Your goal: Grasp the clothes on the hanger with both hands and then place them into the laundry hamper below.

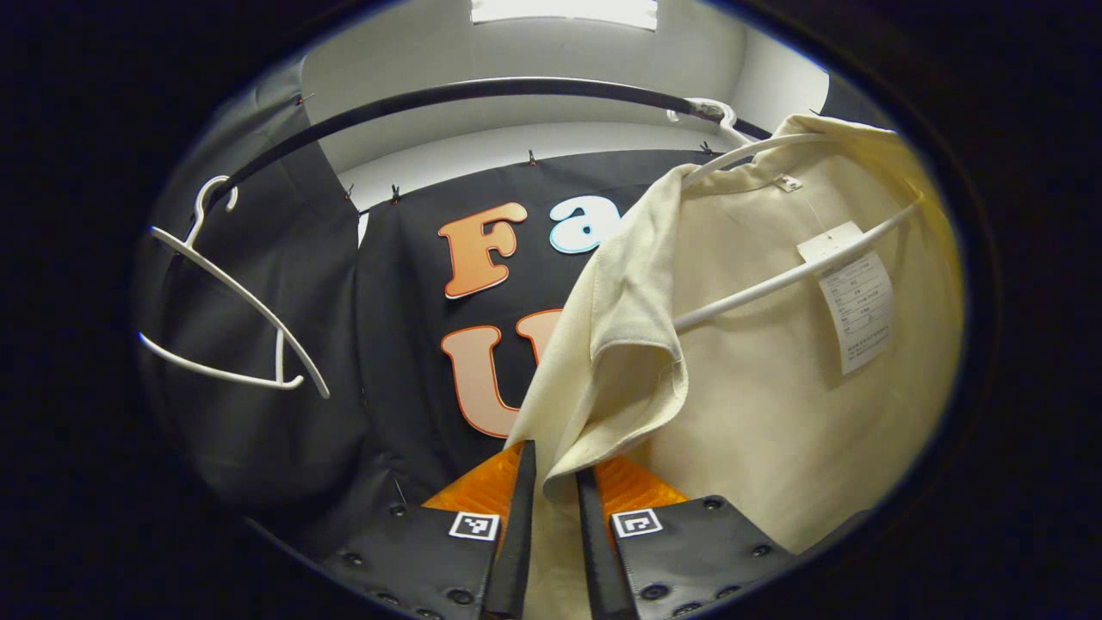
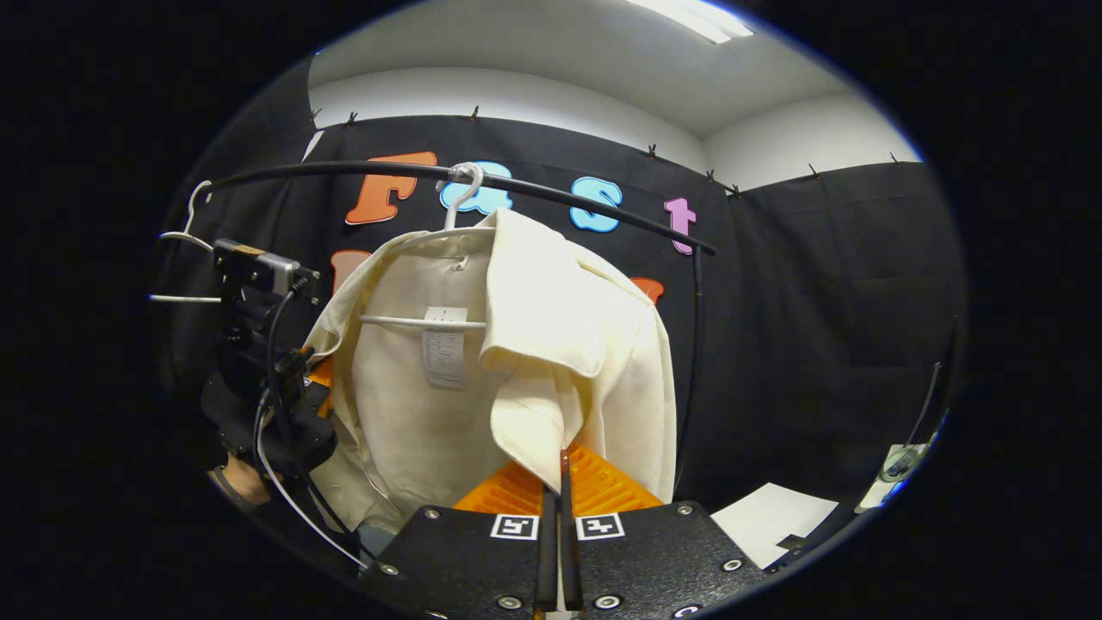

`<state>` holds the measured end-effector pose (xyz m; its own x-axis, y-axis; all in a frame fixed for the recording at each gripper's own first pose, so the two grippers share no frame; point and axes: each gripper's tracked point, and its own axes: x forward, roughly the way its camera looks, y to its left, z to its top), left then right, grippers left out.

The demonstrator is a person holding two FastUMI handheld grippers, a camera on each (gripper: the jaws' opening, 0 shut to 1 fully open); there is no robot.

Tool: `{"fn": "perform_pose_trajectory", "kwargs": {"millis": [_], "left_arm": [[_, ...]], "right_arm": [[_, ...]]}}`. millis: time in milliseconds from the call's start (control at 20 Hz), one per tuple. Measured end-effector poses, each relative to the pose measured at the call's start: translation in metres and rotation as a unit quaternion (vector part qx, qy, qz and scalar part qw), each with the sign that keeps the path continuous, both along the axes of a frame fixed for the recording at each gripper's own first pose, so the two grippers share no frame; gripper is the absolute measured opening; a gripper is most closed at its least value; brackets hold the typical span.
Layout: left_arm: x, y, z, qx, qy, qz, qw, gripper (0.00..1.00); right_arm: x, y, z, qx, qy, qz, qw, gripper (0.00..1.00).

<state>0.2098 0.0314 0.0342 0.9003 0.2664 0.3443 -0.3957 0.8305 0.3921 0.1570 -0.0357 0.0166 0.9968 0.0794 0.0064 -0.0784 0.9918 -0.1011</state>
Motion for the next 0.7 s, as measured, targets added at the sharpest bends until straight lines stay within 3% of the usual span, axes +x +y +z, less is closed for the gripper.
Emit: {"fn": "perform_pose_trajectory", "kwargs": {"millis": [50,150,500,700], "left_arm": [[-0.003,0.008,0.006,0.01,-0.005,0.01,1.0,0.19],[-0.008,0.02,0.019,0.037,-0.005,0.026,0.999,0.11],[-0.016,0.046,0.078,0.122,-0.042,0.076,0.989,0.11],[-0.001,0.052,0.106,0.098,-0.051,0.056,0.992,0.12]], "right_arm": [[0.001,-0.002,0.001,0.0,-0.003,-0.002,1.0,0.02],[-0.001,-0.01,0.004,0.001,-0.01,-0.01,1.0,0.01],[-0.021,-0.064,0.059,-0.019,-0.074,-0.07,0.995,0.0],[-0.01,-0.103,0.099,-0.008,-0.101,-0.099,0.99,0.0]]}}
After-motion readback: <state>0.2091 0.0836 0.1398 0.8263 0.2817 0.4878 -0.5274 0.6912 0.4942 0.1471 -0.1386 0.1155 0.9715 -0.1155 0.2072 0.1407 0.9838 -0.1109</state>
